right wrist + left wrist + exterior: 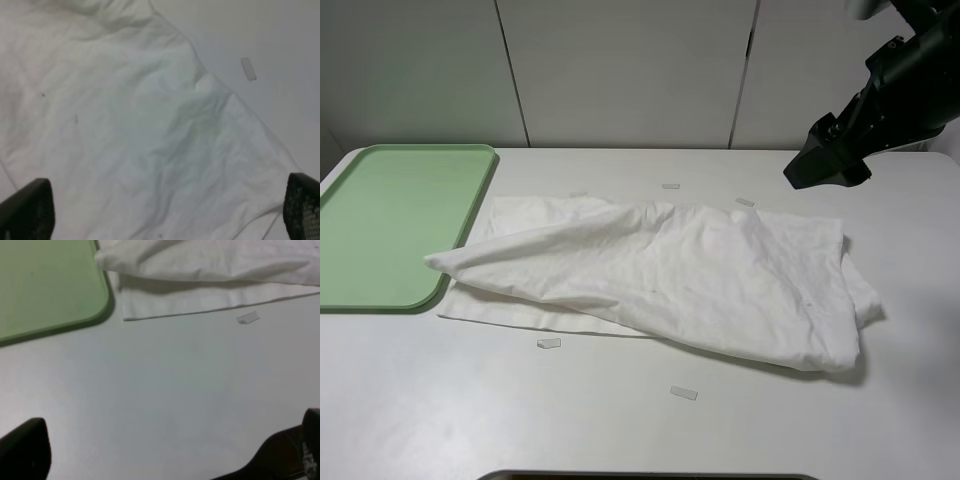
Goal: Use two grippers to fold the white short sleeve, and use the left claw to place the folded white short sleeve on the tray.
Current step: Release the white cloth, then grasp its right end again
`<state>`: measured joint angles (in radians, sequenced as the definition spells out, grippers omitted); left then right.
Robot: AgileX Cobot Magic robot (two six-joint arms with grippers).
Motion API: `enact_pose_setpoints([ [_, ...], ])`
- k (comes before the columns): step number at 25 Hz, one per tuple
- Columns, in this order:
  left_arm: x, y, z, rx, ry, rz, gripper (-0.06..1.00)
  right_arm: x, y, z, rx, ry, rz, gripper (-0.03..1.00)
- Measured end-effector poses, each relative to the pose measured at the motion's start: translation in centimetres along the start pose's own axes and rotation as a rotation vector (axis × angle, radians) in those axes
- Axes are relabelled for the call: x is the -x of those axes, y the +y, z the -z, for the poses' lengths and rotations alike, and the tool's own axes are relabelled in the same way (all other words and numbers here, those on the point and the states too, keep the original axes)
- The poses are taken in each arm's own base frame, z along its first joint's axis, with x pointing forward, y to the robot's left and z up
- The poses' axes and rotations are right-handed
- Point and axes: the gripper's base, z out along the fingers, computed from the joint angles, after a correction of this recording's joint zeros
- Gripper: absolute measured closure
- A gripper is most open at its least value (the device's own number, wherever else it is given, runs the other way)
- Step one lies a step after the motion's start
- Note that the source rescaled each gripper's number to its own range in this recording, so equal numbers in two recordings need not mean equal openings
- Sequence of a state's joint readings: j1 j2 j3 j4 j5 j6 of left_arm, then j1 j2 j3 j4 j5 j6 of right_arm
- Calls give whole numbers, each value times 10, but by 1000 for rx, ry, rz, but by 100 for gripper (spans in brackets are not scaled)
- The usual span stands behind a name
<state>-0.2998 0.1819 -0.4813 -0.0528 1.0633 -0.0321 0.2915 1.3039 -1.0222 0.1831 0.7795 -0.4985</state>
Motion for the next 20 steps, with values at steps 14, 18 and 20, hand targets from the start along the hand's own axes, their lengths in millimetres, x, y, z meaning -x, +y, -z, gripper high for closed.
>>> enact_pose_setpoints([
  [14, 1, 4, -1, 151, -24, 161, -4, 0, 0, 0, 0, 0, 0, -3],
  [18, -1, 4, 2, 189, -52, 198, -4, 0, 0, 0, 1, -1, -1, -3],
  [20, -3, 2, 4, 190, -82, 192, -4, 0, 0, 0, 2, -1, -3, -3],
])
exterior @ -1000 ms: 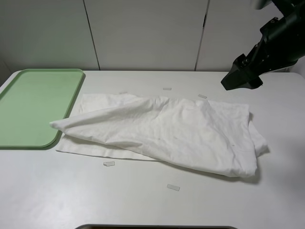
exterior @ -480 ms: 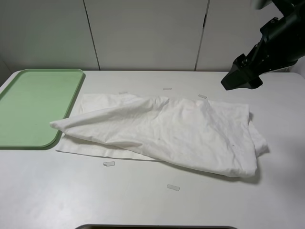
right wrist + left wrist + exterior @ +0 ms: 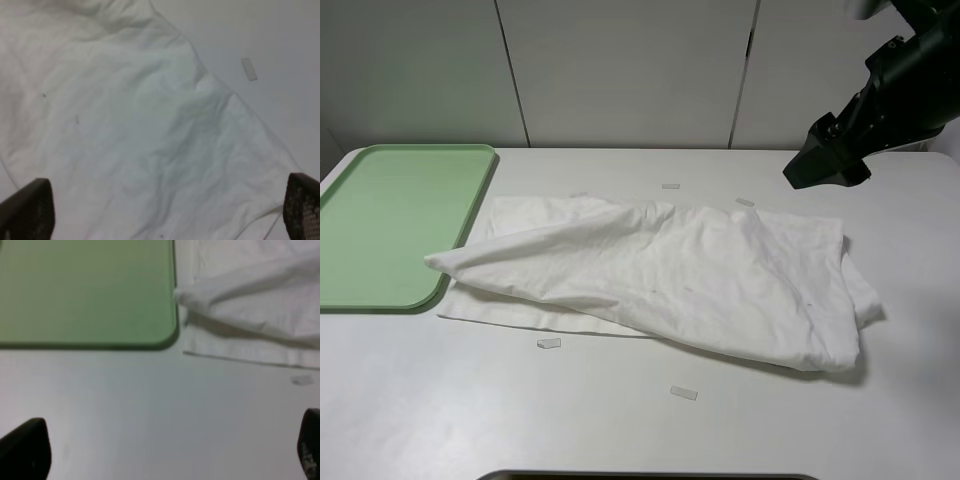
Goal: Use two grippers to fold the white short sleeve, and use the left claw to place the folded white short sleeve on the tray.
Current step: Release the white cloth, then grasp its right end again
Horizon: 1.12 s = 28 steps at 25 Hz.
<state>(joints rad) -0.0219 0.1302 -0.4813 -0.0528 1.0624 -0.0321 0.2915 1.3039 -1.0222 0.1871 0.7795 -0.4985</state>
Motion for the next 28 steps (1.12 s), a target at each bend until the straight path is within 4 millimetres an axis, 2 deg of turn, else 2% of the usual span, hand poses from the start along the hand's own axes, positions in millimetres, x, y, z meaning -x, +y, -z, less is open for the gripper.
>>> enact_pose_setpoints([
  [2, -11, 0, 11, -7, -110, -9, -4, 0, 0, 0, 1, 0, -1, -3],
  [4, -13, 0, 13, -8, -129, -11, -4, 0, 0, 0, 2, -1, -4, -3],
  [22, -13, 0, 13, -8, -134, -11, -4, 1, 1, 0, 12, -6, -64, -3],
  [28, -13, 0, 13, -8, -134, -11, -4, 2, 4, 0, 46, -22, -155, -3],
])
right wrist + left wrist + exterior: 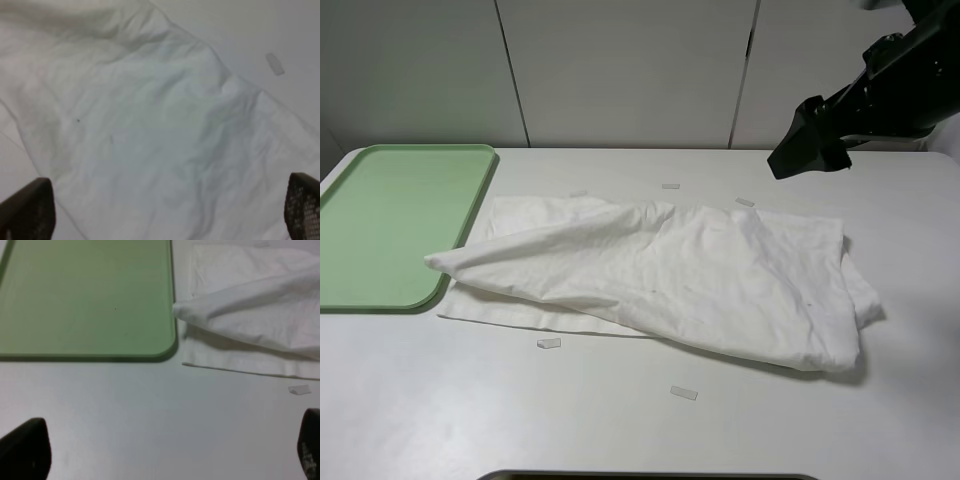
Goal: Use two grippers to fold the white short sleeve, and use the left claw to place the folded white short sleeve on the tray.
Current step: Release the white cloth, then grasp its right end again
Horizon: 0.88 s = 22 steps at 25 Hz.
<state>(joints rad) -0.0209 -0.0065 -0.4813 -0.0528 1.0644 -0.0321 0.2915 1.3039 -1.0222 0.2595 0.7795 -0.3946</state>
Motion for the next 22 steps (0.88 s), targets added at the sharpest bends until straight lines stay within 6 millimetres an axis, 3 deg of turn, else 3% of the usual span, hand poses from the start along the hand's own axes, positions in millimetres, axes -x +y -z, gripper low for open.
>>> enact_pose_setpoints([
  [9, 0, 0, 0, 0, 0, 0, -4, -5, 0, 0, -3, 57, -230, -3],
  [15, 0, 0, 0, 0, 0, 0, -4, -9, -8, -4, -100, 97, -386, -3],
  [22, 0, 0, 0, 0, 0, 0, -4, -19, -26, -45, -239, 242, -494, -3],
])
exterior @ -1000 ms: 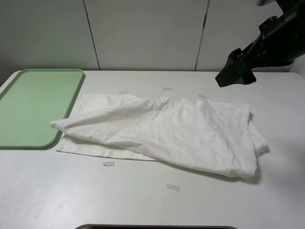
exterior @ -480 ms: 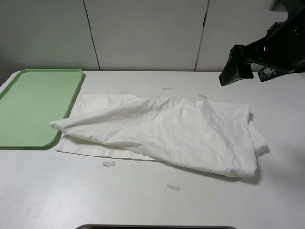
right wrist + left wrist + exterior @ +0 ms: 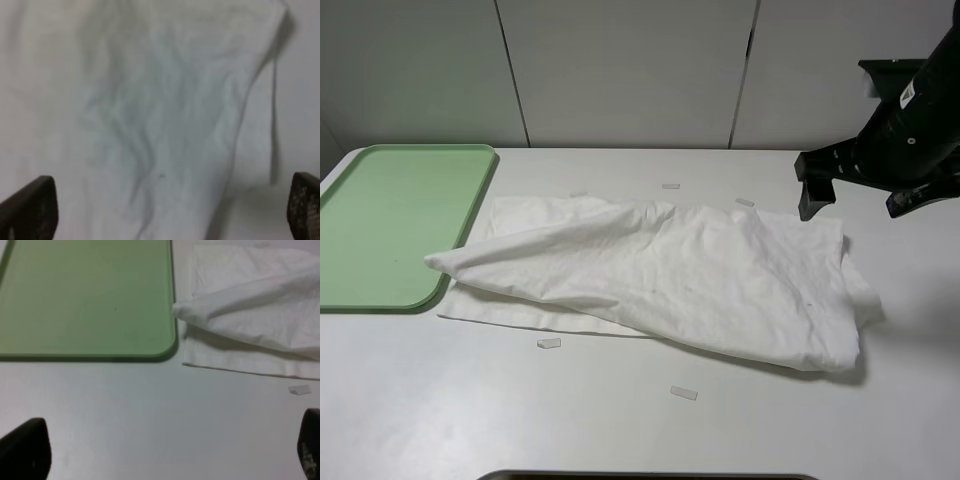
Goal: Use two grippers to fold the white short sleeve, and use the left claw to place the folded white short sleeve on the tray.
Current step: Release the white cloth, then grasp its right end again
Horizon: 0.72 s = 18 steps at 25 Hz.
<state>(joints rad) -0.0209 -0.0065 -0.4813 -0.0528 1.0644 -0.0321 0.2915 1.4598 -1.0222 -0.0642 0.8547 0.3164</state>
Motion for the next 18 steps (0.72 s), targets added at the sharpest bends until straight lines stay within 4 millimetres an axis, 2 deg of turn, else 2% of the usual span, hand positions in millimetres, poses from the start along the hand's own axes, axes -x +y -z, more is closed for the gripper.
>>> enact_pose_setpoints([
  [1, 0, 0, 0, 0, 0, 0, -4, 2, -3, -12, -40, 27, -13, -3],
  [3, 0, 0, 0, 0, 0, 0, -4, 3, -7, -20, -61, 47, -22, -3],
  [4, 0, 0, 0, 0, 0, 0, -4, 5, -14, -33, -88, 83, -36, -3],
  [5, 0, 0, 0, 0, 0, 0, -4, 5, -14, -33, -88, 83, -36, -3],
  [7, 0, 0, 0, 0, 0, 0, -4, 7, -31, -54, -124, 147, -43, -3],
  [11, 0, 0, 0, 0, 0, 0, -4, 6, -50, -78, -143, 222, -5, -3],
  [12, 0, 0, 0, 0, 0, 0, -4, 5, -57, -92, -136, 259, 11, -3],
  [18, 0, 0, 0, 0, 0, 0, -4, 2, -65, -121, -93, 309, 49, -3],
])
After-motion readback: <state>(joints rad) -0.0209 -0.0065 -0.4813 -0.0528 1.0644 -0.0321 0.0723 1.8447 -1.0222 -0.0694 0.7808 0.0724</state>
